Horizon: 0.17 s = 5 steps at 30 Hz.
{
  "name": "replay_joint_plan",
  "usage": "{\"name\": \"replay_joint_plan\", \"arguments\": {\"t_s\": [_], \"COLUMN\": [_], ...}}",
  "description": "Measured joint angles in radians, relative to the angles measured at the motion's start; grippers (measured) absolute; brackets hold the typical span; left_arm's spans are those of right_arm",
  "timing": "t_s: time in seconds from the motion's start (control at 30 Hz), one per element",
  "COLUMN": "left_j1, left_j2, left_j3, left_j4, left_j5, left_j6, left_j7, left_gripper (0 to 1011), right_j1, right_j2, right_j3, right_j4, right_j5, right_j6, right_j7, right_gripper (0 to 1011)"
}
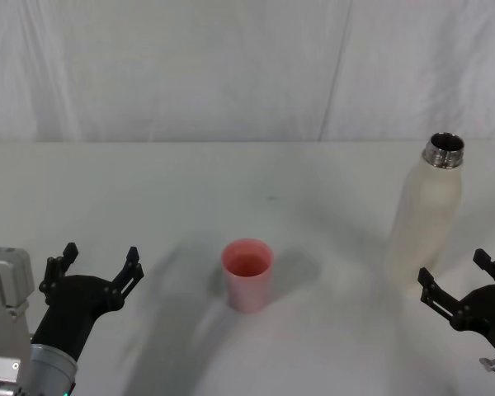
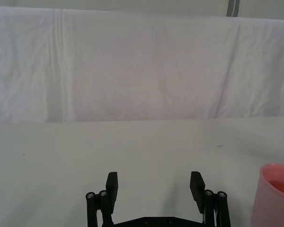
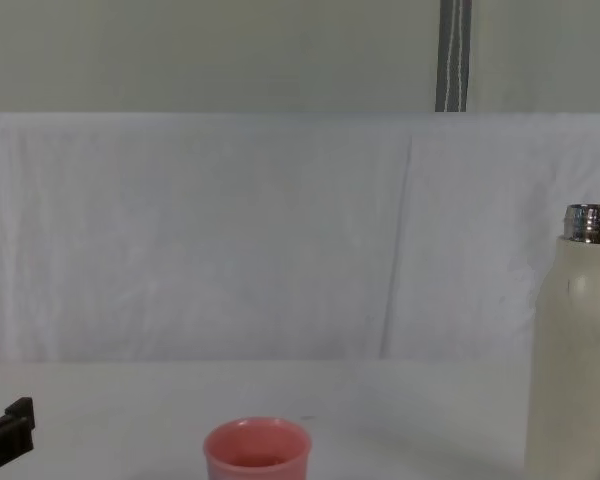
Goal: Grasp the thermos with one hand and pour water into the cup lid.
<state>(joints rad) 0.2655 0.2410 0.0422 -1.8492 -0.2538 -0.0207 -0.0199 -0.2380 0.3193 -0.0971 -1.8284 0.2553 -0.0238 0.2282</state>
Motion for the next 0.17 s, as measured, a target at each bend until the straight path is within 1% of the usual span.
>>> {"name": "replay_joint_plan", "arguments": {"t_s": [0.17], "left_j1": [0.0], "left_j2": [0.0], "left_j3": [0.0], "left_j4": [0.0], "left_j5": [0.0], "left_j6": [0.0], "left_j7": [0.0], "left_gripper": [1001], "right_j1": [0.0], "right_j2": [0.0], "right_j3": [0.0], "right_j4": [0.0], "right_j5": [0.0], "right_j6": [-0.001], "right_j7": [0.0], "right_gripper": [1000]}}
